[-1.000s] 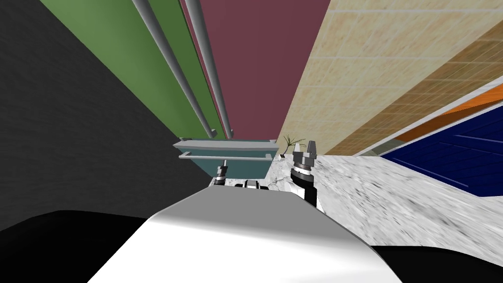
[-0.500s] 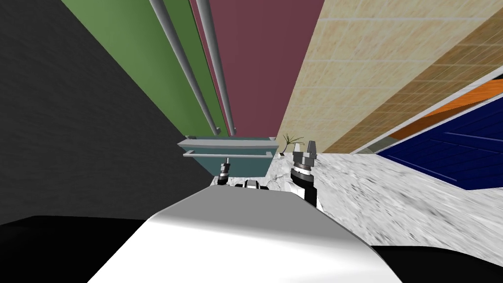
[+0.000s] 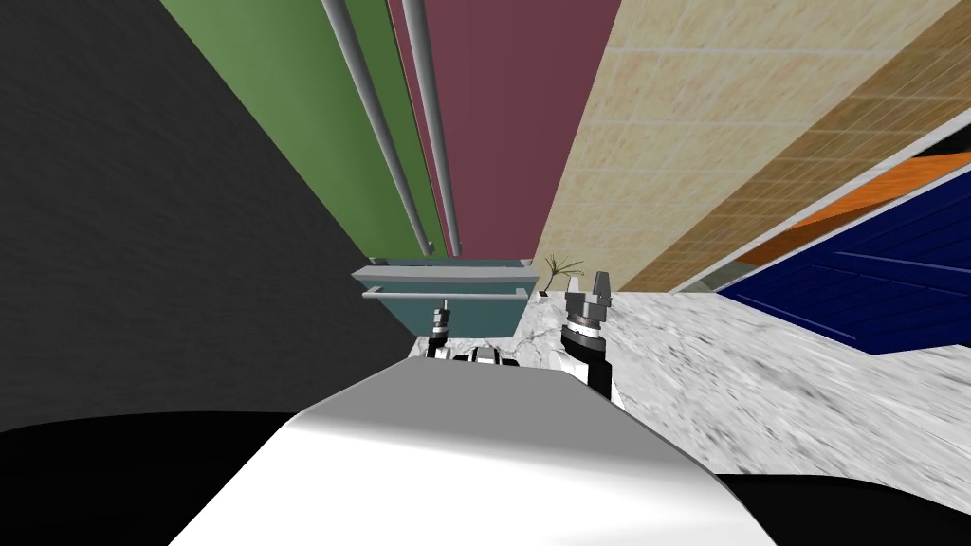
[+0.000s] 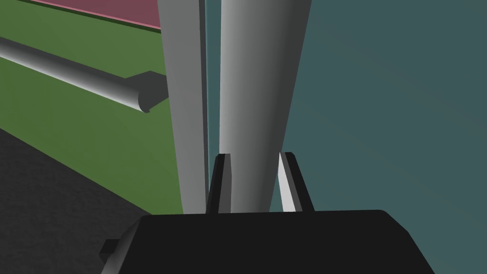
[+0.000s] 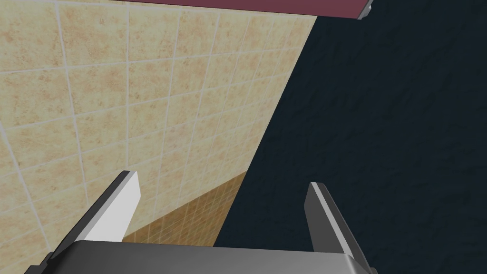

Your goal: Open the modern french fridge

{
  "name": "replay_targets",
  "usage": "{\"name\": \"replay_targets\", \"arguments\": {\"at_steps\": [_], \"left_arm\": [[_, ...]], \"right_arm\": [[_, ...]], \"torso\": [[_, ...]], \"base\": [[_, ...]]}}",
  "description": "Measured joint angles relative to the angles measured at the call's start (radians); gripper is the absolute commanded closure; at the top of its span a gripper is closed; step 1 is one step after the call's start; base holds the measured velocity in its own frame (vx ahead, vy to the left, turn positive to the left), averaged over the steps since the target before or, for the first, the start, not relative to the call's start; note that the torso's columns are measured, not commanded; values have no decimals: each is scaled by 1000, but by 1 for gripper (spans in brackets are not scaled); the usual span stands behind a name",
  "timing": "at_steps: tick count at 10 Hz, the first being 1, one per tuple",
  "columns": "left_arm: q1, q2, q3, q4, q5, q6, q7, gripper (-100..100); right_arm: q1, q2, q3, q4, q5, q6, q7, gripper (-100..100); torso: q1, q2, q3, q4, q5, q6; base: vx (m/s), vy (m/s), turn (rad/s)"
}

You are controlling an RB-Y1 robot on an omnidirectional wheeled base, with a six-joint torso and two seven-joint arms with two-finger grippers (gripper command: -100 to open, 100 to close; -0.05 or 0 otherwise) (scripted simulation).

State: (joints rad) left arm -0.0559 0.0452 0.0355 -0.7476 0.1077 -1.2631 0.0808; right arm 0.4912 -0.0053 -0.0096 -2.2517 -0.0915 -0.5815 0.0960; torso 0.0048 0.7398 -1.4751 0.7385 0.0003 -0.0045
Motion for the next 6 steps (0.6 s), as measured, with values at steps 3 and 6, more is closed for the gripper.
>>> {"name": "replay_targets", "arguments": {"at_steps": [3, 6], "left_arm": [[-68, -15, 10, 82, 4, -14, -19, 100], [-153, -43, 25, 161, 8, -26, -55, 100]], "right_arm": [[0, 0, 0, 0, 0, 0, 0, 0], [0, 0, 0, 0, 0, 0, 0, 0]], "torso": [[0, -2, -2, 0, 0, 1], [1, 7, 4, 2, 0, 1]], "base": [[-71, 34, -6], [-178, 69, -21]]}}
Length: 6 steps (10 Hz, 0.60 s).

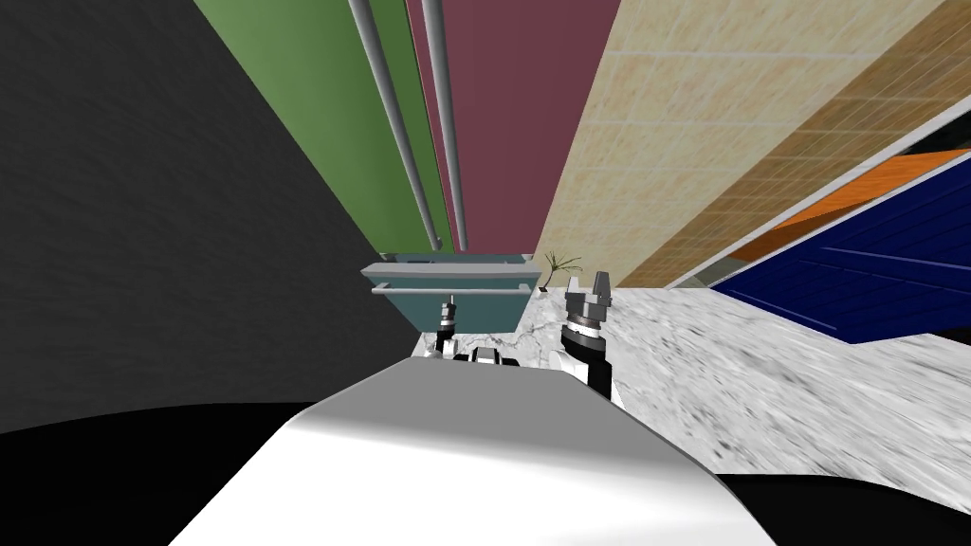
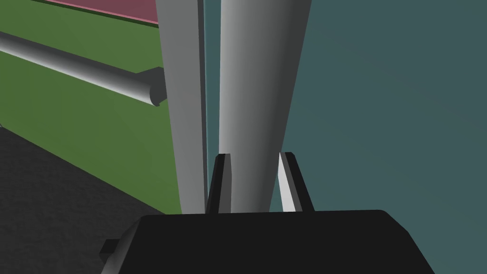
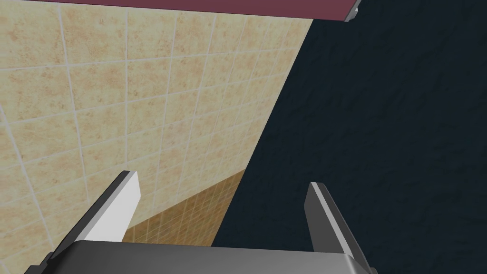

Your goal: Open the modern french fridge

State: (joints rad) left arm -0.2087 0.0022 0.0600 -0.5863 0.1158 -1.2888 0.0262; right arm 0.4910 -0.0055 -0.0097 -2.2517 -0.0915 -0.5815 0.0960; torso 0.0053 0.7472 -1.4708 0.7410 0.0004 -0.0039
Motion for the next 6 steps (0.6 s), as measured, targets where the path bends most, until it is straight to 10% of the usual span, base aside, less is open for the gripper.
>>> {"name": "replay_targets", "arguments": {"at_steps": [6], "left_arm": [[-116, -21, 16, 144, 6, -17, -32, 100]], "right_arm": [[1, 0, 0, 0, 0, 0, 0, 0]], "torso": [[-7, -6, -4, 2, -3, 2]], "base": [[-47, 16, 0]]}}
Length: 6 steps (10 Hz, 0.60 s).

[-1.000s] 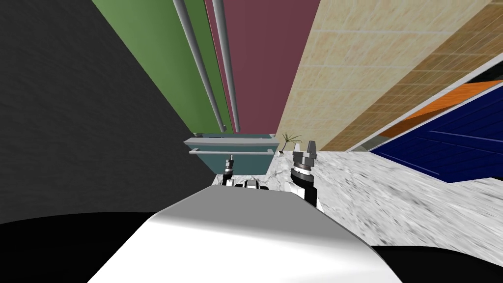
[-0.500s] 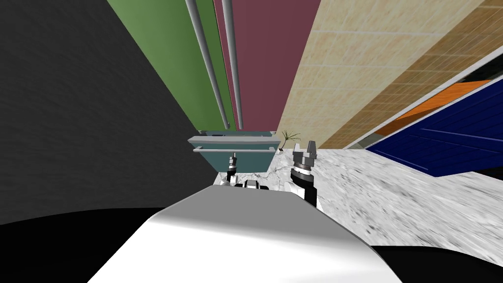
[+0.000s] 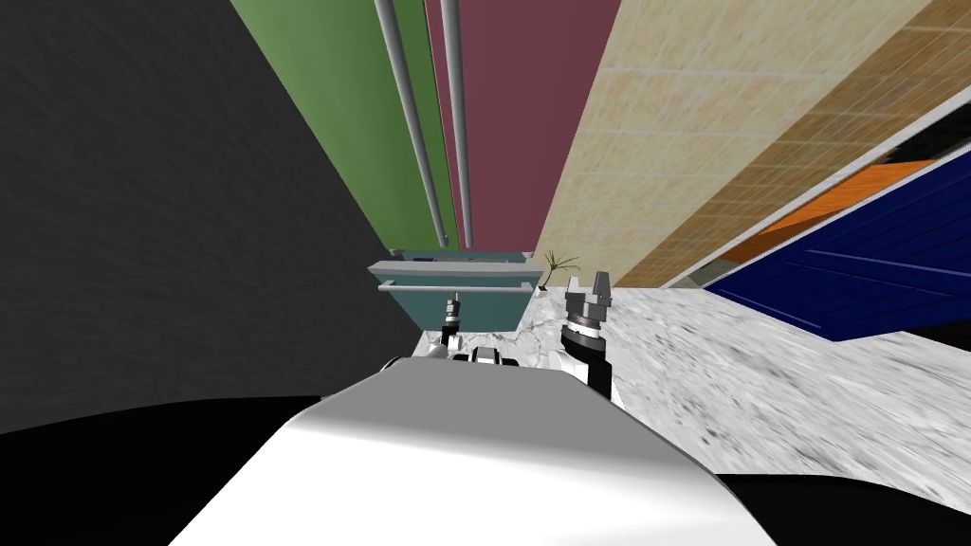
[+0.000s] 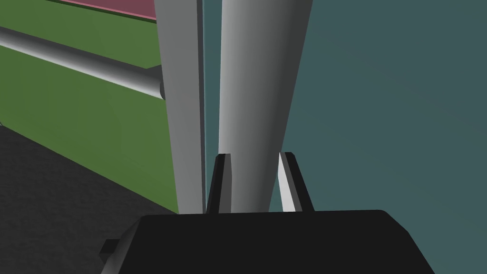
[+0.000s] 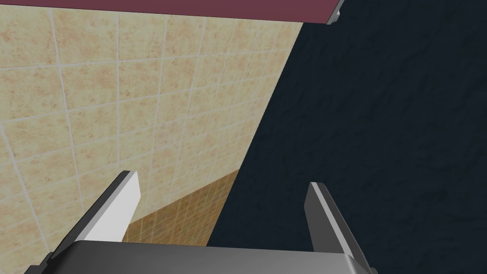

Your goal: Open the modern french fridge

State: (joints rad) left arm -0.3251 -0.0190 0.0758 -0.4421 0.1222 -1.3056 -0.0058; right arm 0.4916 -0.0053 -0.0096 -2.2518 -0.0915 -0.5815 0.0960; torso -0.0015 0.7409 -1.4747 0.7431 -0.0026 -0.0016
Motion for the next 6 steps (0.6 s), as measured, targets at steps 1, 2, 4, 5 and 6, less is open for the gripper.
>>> {"name": "replay_targets", "arguments": {"at_steps": [1, 2, 4, 5, 6], "left_arm": [[-2, 0, 0, 5, 0, -2, 0, 100], [20, 7, -11, -28, -14, 12, 17, 100], [67, 28, -26, -105, -39, 42, 62, 100], [73, 39, -30, -112, -48, 43, 81, 100], [80, 48, -36, -125, -58, 43, 100, 100]], "right_arm": [[0, 0, 0, 0, 0, 0, 0, 0], [0, 0, 0, 0, 0, 0, 0, 0], [0, 0, 0, 0, 0, 0, 0, 0], [0, 0, 0, 0, 0, 0, 0, 0], [0, 0, 0, 0, 0, 0, 0, 0]], "torso": [[0, 0, 0, -2, 1, 1], [-1, 3, 2, -1, 0, -3], [2, 3, 2, -2, 2, 1], [2, 0, 0, -3, 2, 2], [3, -3, -1, -5, 3, 1]], "base": [[-26, -78, 219], [-43, -137, 229], [-54, -97, 173], [-56, -81, 172], [-44, -75, 191]]}}
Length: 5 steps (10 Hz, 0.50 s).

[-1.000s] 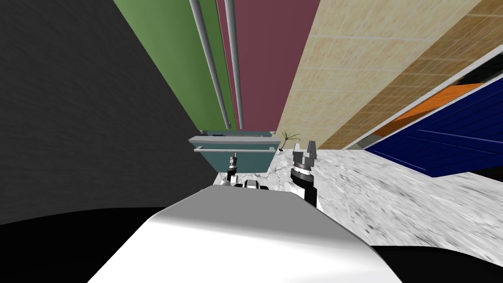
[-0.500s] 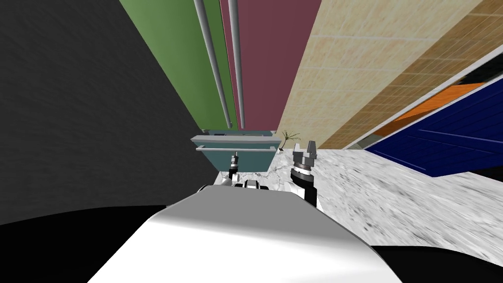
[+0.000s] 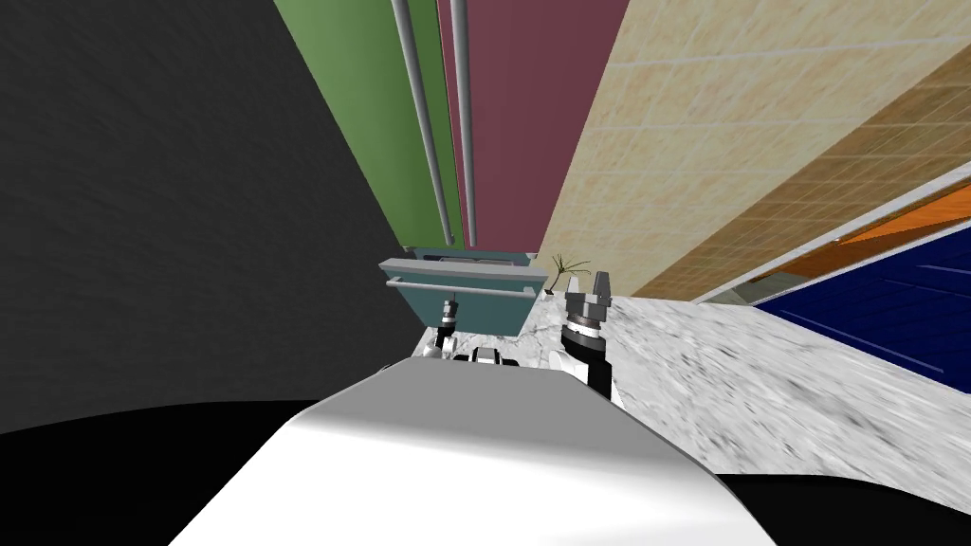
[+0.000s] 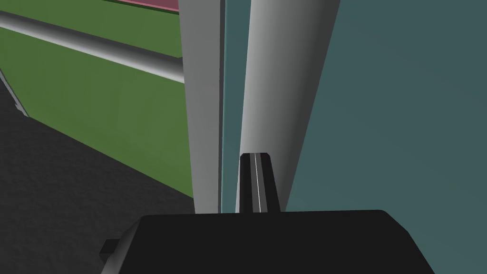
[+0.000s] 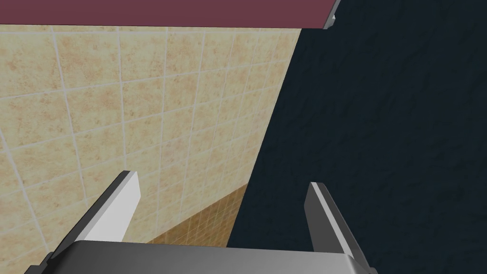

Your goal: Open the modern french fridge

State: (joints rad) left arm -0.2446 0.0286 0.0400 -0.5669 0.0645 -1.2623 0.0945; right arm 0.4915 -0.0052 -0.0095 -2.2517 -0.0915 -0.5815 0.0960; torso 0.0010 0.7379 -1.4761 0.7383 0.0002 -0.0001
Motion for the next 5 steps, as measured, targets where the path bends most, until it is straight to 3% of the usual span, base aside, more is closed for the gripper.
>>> {"name": "replay_targets", "arguments": {"at_steps": [4, 5], "left_arm": [[64, 36, -28, -104, -44, 35, 77, 100], [66, 37, -28, -107, -45, 37, 81, -100]], "right_arm": [[0, 0, 0, 0, 0, 0, 0, 0], [0, 0, 0, 0, 0, 0, 0, 0]], "torso": [[-2, 1, 0, 0, -1, 0], [1, -1, 0, 0, 0, 1]], "base": [[-48, -73, 120], [-5, -6, -7]]}}
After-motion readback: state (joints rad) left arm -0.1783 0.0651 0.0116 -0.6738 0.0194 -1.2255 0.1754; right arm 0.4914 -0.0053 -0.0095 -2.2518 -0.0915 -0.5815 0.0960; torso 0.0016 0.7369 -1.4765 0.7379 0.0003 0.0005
